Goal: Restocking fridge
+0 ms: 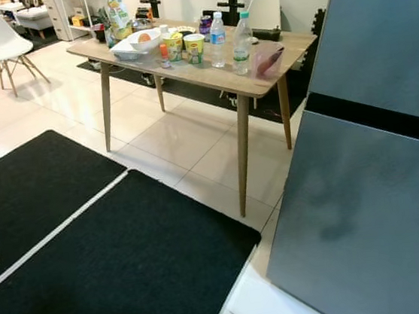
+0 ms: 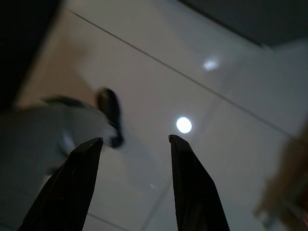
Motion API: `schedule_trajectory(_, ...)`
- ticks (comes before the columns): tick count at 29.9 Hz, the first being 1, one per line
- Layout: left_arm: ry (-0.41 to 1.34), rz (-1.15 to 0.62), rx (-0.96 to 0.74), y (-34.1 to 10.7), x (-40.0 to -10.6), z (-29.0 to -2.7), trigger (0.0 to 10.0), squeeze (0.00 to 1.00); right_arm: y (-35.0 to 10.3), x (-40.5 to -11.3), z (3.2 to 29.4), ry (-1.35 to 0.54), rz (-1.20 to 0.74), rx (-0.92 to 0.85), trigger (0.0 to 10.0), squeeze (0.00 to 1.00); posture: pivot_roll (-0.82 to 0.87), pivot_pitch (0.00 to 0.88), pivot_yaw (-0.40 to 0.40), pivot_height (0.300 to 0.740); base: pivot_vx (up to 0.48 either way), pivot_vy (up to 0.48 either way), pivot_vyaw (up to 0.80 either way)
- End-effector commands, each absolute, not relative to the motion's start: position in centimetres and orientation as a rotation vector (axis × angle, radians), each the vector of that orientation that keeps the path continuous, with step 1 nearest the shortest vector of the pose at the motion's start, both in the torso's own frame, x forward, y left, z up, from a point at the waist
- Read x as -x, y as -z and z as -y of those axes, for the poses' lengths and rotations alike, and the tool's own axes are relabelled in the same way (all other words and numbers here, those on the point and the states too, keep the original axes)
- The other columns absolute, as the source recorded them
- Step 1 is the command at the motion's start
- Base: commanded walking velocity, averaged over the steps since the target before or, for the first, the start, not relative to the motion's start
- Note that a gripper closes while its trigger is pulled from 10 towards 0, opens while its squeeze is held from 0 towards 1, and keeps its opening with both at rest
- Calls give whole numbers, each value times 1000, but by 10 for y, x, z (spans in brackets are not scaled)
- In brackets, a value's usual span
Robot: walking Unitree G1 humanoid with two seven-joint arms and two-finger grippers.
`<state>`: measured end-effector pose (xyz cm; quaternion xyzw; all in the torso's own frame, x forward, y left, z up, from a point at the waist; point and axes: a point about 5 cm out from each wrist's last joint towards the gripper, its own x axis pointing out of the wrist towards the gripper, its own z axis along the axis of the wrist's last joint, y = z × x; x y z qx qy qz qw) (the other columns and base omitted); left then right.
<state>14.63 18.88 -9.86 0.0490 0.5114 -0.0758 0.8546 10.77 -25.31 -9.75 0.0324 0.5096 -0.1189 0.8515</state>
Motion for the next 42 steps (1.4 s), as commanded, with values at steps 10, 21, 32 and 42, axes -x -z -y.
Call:
schedule_trajectory(10,147,-1086,-92,99,-148,-183,10000,0,93,-127,250,177,-1058,-35,10000,0,-63,0,-28,740,0,0,755)
schedule_trajectory(21,157,-1137,-130,104,-133,-188,10000,0,93,-131,245,125,-1066,-5,10000,0,-65,0,-22,740,0,0,756)
schedule_trajectory(32,159,-1121,-118,103,-138,-185,10000,0,96,-122,245,150,-1089,25,10000,0,-68,0,-18,740,0,0,552)
schedule_trajectory(42,155,-1134,-94,103,-137,-185,10000,0,97,-120,244,149,-1101,43,10000,0,-67,0,-15,740,0,0,0)
